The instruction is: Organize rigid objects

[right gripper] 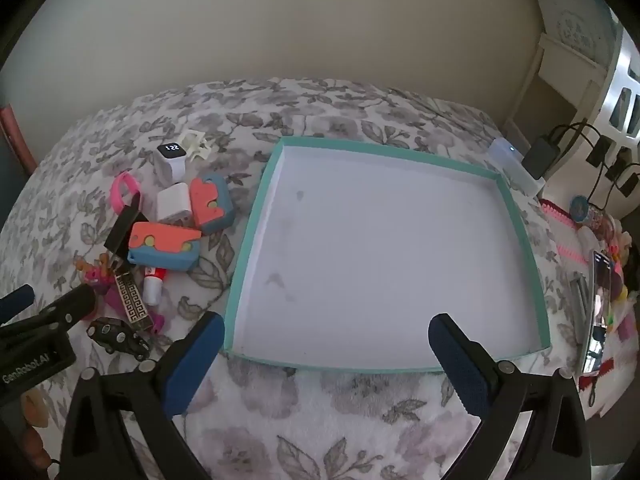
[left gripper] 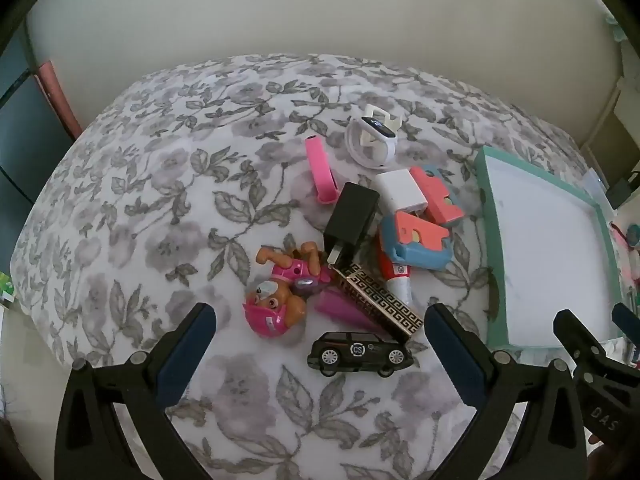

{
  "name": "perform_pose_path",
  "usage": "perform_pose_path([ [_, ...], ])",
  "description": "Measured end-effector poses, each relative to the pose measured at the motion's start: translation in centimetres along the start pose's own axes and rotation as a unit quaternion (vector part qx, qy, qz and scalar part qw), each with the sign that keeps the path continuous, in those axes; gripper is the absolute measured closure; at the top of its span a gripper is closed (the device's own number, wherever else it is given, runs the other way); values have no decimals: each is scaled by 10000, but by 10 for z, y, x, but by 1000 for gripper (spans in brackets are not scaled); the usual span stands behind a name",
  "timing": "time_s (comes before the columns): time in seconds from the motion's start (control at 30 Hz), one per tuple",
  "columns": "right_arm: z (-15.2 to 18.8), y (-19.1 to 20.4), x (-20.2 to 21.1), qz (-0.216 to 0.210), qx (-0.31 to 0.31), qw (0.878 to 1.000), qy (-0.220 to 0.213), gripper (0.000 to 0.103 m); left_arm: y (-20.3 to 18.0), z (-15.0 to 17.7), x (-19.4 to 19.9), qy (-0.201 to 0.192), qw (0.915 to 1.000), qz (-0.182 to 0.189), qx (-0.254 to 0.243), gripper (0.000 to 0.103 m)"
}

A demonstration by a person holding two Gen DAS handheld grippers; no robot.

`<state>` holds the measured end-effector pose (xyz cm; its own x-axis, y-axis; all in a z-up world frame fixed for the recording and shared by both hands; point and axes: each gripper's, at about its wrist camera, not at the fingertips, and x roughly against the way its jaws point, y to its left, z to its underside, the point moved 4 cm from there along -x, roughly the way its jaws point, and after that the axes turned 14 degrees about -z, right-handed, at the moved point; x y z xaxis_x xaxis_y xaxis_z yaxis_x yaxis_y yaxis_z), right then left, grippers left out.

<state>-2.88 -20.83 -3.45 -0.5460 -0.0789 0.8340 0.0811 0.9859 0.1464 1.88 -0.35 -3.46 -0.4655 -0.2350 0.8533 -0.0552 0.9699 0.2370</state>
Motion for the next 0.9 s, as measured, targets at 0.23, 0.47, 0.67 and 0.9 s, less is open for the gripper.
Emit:
perform_pose_path([
  [0.23,0,0,0,-4,4,10000,20,0,-2,0,0,-11,9997,262,-13,0],
  [0.47,0,0,-1,-14,-2,10000,21,0,2,0,0,-27,9995,284,97,0],
  [0.67,0,1,-1,-24,23,10000,29,0,3,-1,1,-69,9994,308,116,0],
  [0.9,0,2,0,-25,34,10000,31,0,0,-2,5,-152,9989,423,97,0],
])
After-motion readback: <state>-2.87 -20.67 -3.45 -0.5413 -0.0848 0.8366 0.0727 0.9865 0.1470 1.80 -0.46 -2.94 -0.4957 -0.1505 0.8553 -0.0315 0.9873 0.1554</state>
